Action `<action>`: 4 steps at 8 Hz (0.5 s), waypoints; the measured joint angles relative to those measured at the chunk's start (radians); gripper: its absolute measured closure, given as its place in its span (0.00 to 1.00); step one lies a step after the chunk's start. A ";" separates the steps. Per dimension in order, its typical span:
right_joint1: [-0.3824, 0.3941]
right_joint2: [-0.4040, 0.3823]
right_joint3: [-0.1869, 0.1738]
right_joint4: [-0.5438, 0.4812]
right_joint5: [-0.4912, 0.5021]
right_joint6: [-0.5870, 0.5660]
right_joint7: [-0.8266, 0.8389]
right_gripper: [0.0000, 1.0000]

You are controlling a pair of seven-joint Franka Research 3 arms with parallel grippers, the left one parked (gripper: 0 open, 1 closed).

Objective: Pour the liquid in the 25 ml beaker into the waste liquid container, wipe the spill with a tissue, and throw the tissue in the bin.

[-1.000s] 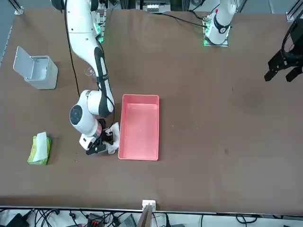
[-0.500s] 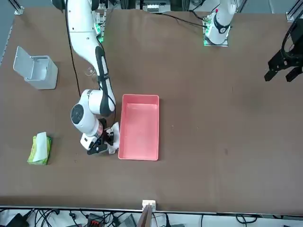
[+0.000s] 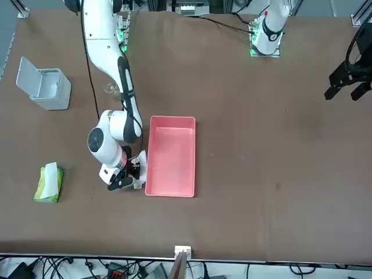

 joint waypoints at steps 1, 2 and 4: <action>0.015 0.000 -0.022 0.002 0.000 -0.006 0.000 0.95; 0.033 -0.001 -0.051 0.005 0.000 -0.019 0.000 0.95; 0.067 -0.005 -0.108 0.011 0.000 -0.054 0.000 0.95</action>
